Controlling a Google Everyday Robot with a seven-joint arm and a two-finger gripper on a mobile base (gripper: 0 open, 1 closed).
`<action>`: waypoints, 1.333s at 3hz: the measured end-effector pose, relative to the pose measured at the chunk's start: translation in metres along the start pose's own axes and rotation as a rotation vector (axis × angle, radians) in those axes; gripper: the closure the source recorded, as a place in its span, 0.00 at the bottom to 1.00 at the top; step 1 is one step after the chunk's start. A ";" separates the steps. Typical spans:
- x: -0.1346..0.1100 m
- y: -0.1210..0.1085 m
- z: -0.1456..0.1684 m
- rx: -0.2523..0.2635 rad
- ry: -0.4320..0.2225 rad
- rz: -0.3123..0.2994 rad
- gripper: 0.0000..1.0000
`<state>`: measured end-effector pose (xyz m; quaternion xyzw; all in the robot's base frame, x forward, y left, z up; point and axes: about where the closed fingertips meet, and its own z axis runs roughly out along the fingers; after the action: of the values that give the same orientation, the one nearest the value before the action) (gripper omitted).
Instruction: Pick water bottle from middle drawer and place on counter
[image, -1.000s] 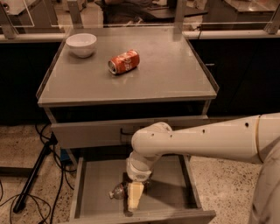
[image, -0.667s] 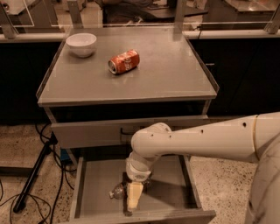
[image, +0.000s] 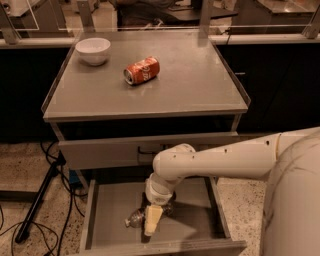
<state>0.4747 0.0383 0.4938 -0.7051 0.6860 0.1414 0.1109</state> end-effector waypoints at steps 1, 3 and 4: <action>0.000 0.000 0.001 -0.001 0.001 0.002 0.00; -0.007 0.004 0.038 -0.040 -0.025 -0.060 0.00; -0.007 0.004 0.038 -0.041 -0.025 -0.060 0.00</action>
Offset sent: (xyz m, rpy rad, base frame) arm -0.0117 0.0116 -0.0240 0.0391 0.0017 0.0654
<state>0.4693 0.0575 0.4610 -0.7255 0.6601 0.1608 0.1095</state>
